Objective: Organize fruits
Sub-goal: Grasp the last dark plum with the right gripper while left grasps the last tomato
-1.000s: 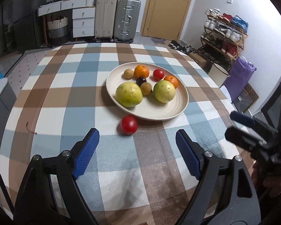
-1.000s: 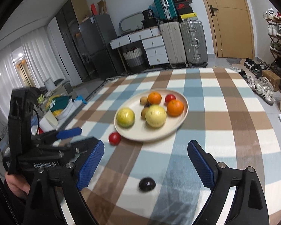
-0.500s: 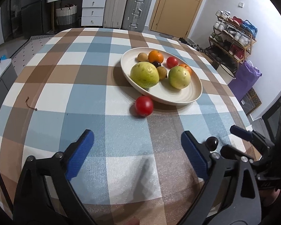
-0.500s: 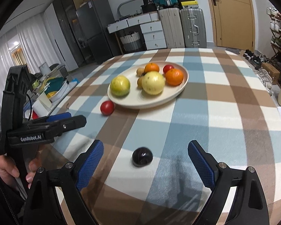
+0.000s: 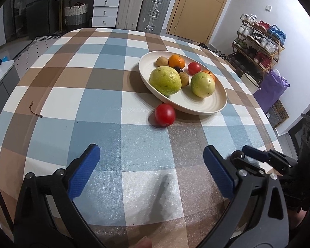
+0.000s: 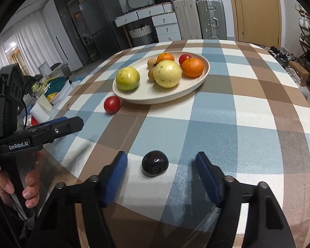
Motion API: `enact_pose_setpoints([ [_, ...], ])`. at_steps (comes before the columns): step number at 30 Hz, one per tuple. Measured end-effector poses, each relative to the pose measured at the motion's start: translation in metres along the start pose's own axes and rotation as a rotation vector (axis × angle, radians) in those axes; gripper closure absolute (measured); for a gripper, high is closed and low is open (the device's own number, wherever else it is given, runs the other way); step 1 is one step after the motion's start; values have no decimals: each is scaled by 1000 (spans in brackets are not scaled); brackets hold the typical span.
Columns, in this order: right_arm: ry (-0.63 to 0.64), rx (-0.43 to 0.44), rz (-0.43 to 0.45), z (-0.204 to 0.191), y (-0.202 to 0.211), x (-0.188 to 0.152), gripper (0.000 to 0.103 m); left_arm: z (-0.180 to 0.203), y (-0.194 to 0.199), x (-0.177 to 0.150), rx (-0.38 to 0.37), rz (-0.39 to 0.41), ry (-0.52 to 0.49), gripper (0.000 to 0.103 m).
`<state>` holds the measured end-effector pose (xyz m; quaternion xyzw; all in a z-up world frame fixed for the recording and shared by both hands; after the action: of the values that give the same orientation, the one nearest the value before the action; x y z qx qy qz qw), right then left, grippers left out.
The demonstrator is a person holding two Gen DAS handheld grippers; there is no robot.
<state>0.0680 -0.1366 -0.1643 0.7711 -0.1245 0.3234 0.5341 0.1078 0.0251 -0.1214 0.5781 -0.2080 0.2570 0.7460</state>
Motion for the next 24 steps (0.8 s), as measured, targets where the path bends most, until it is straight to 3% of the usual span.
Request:
enact_pose_setpoints([
  [2, 12, -10, -11, -2, -2, -1, 57, -1, 0, 1, 2, 2, -1, 3],
  [3, 17, -4, -14, -3, -3, 0, 70, -1, -1, 1, 3, 3, -1, 3],
  [5, 32, -2, -18, -5, -3, 0, 76, -3, -2, 3, 6, 1, 0, 3],
  [15, 6, 8, -4, 1, -1, 3, 76, -8, -5, 21, -43, 8, -6, 3],
  [24, 6, 62, 20, -6, 6, 9, 76, -1, -26, 29, -25, -43, -65, 3],
])
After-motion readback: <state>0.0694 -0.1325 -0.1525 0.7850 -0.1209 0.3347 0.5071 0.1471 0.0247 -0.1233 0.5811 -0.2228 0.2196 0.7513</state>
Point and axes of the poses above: each gripper's, at about its wrist camera, not at the fingertips, and y roughly against the way its jaws point, z to its right, x to its top, the point moved 5 cm from there along -y, roughly the way its jaws point, and after that the axes turned 1 degree about y, right-handed, at the moved point
